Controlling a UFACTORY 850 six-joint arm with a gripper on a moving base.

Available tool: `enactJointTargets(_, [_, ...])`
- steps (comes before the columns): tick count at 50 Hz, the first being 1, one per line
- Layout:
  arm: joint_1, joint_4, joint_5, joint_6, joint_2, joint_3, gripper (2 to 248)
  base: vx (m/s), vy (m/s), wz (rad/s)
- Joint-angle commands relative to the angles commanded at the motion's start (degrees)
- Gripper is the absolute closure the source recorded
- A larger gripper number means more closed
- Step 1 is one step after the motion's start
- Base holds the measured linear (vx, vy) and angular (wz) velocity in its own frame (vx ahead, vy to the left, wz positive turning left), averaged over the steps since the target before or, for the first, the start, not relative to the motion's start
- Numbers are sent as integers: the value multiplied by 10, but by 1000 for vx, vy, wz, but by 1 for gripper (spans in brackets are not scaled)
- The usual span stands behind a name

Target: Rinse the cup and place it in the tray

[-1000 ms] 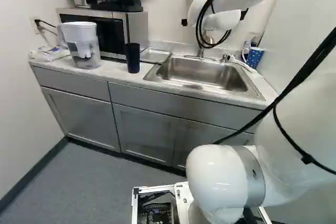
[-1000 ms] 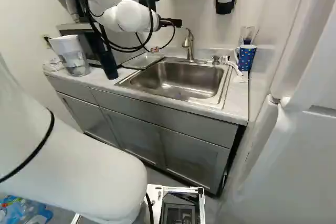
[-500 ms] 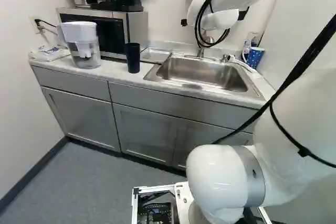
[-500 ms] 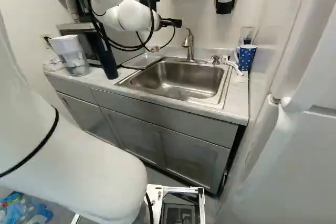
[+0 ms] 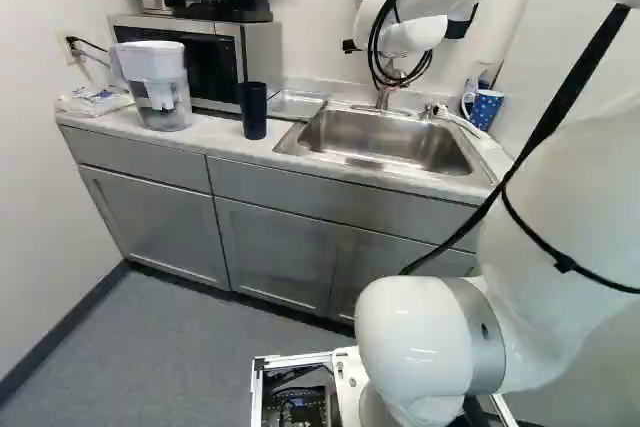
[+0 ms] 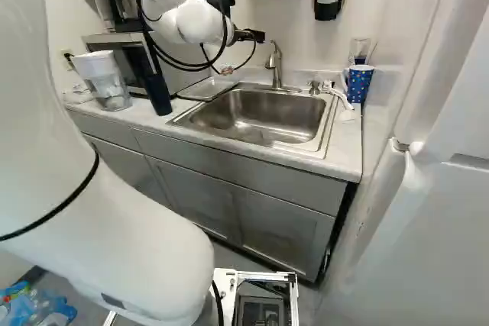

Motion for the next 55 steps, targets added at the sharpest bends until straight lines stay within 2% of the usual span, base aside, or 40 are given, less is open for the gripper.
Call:
enactJointTargets(30, [3,0,-3,0,-46,-45,3,0,0,0])
enactJointTargets(55, [2,0,-40,0,-91,-90,3,0,0,0])
